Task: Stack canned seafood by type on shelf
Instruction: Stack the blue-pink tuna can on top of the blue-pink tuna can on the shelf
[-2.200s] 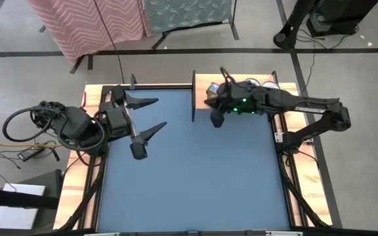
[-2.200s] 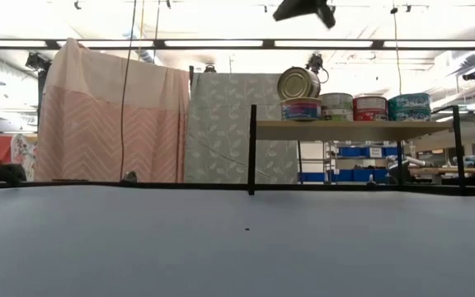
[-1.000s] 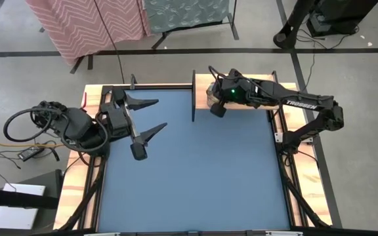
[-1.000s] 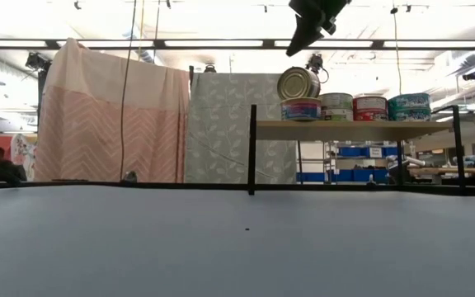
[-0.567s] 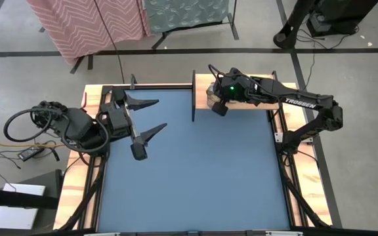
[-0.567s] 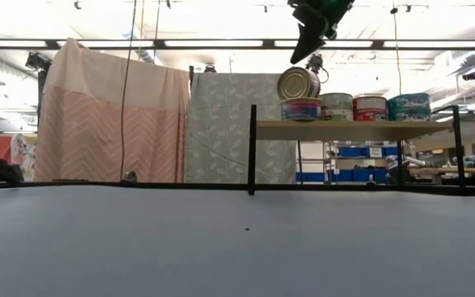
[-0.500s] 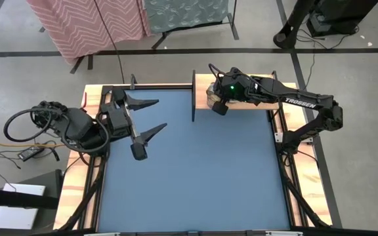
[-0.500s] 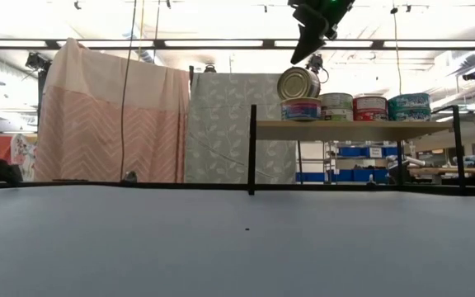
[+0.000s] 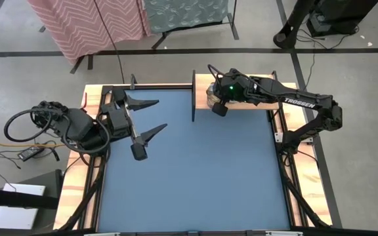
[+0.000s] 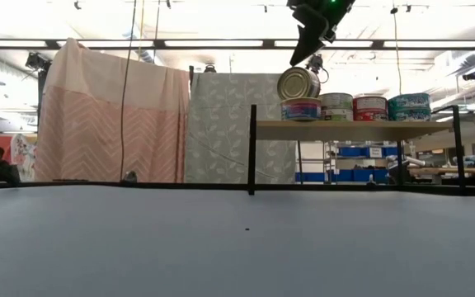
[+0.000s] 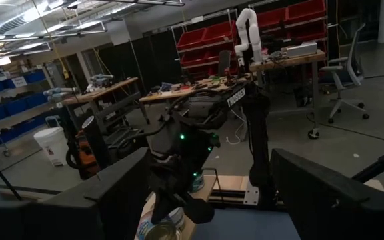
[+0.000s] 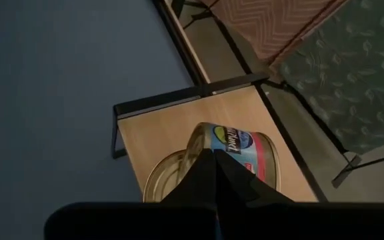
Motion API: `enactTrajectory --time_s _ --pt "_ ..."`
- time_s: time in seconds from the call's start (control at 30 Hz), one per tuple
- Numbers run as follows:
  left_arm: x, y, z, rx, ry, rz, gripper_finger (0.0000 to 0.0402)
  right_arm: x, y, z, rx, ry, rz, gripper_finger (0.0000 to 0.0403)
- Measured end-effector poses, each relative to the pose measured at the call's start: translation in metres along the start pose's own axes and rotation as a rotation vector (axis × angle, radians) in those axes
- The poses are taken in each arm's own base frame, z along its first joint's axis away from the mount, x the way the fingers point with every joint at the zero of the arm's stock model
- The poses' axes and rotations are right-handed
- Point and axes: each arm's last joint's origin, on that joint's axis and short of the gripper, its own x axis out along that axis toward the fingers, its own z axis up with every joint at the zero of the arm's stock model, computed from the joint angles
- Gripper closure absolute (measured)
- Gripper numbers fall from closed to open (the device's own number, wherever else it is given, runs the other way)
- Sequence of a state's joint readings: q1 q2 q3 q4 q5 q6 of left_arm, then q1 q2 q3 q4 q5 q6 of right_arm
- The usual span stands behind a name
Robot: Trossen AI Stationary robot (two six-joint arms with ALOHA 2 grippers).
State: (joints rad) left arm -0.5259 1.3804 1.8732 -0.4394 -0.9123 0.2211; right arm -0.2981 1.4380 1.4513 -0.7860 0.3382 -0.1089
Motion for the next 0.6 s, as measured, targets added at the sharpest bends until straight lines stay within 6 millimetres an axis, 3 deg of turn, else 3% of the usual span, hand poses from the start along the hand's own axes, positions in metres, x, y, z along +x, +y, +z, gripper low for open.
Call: enactTrajectory --time_s 0.43,0.6 --pt "0.000 0.000 0.000 0.001 0.000 -0.001 0.0090 0.010 0.023 -0.015 -0.038 0.047 0.055 0.0400" --pt "0.000 0.000 0.000 0.002 0.000 -0.002 0.0090 -0.002 0.027 0.005 -0.022 -0.111 0.047 0.0400"
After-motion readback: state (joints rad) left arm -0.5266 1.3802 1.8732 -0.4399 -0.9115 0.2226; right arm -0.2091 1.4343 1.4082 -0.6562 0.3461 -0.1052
